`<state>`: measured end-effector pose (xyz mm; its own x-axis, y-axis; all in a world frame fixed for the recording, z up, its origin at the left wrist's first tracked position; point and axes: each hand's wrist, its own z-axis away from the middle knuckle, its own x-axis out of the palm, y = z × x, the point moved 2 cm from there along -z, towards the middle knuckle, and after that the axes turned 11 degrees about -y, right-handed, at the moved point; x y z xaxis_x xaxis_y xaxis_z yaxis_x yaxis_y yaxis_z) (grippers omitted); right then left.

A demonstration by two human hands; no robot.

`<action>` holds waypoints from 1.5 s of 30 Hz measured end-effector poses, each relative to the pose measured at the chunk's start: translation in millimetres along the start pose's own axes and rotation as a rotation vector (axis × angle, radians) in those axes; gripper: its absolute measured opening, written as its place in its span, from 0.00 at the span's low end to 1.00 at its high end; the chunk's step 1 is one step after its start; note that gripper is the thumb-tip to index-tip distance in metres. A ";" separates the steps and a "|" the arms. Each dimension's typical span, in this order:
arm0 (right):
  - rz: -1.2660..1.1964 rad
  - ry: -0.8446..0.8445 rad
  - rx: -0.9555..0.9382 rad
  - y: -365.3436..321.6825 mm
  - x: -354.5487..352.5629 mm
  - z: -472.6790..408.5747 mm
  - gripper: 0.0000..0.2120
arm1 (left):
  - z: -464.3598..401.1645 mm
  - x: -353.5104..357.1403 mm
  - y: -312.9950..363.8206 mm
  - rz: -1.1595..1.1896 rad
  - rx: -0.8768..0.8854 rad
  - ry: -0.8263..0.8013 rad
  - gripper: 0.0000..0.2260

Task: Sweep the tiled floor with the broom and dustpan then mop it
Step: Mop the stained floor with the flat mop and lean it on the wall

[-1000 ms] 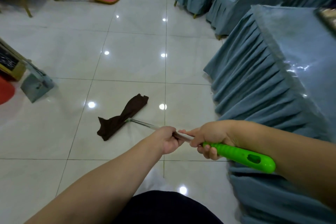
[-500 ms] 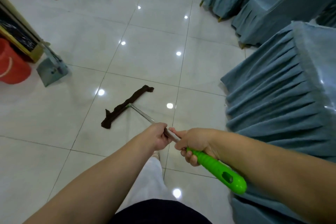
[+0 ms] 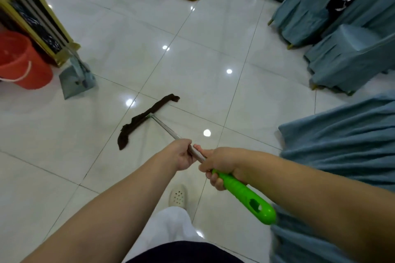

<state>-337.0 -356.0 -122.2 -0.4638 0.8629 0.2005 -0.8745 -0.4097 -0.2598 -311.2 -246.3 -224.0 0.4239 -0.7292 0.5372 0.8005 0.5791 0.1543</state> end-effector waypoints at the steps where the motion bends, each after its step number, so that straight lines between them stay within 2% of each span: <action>1: -0.003 -0.004 -0.002 -13.0 -5.1 -2.0 0.21 | -3.8 4.1 11.6 0.003 0.004 0.003 0.11; 9: -0.016 -0.113 -0.005 -65.0 -30.6 -8.1 0.17 | -22.8 24.4 56.4 0.043 0.026 0.023 0.11; 18: 0.124 -0.121 -0.020 -94.1 -108.8 6.2 0.22 | -60.8 81.3 58.2 0.186 0.108 -0.046 0.12; 32: 0.432 -0.267 0.023 -109.7 -336.9 117.6 0.21 | -127.9 302.4 -2.2 0.344 0.201 -0.024 0.12; 39: 0.438 -0.290 0.044 -106.8 -420.9 179.2 0.21 | -140.3 397.3 -34.3 0.385 0.176 -0.067 0.11; 45: 0.352 -0.308 0.068 -102.9 -464.3 212.0 0.22 | -152.2 449.3 -52.5 0.392 0.122 -0.099 0.12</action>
<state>-61.8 -777.1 11.7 -0.7451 0.5448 0.3847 -0.6593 -0.6887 -0.3017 -98.3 -659.8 -116.9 0.6388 -0.4104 0.6507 0.5285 0.8488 0.0165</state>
